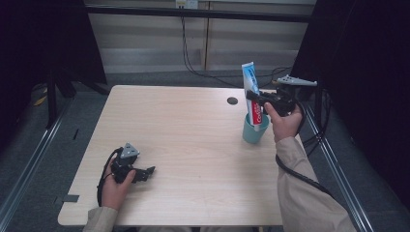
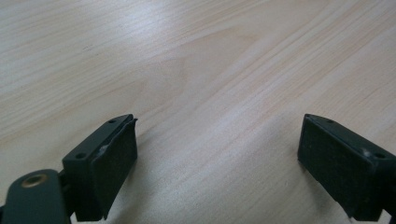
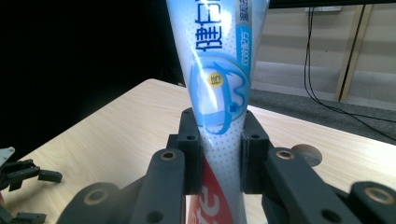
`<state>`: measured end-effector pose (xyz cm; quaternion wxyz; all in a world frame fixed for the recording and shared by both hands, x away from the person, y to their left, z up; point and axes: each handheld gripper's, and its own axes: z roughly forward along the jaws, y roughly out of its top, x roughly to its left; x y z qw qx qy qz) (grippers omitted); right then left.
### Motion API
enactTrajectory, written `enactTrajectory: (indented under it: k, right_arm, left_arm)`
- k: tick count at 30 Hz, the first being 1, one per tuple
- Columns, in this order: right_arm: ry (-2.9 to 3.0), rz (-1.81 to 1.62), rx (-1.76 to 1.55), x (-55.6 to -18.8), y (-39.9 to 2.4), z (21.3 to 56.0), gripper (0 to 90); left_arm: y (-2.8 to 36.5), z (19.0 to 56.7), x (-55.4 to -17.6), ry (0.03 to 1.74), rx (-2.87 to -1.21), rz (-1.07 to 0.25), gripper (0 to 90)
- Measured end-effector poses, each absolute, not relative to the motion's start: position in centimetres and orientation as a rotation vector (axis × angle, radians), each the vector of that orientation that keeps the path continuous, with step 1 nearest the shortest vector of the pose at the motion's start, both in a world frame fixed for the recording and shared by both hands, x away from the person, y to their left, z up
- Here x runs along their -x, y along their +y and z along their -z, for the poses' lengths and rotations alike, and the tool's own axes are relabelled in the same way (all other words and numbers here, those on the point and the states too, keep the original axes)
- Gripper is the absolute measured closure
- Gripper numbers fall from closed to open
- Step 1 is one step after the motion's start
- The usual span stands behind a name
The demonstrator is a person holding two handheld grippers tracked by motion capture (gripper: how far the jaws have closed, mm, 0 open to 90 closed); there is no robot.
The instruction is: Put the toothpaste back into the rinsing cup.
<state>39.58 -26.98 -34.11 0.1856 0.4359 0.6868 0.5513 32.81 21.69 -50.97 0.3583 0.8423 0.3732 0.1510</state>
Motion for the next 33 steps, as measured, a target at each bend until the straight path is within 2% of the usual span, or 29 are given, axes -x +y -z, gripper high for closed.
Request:
enactTrajectory:
  k: [33]
  right_arm:
    - [1.836,-1.53,-1.261,-41.7,-27.9,35.3,75.1]
  left_arm:
    - [21.7,51.0,-32.8,0.962,-2.173,-0.388,11.7]
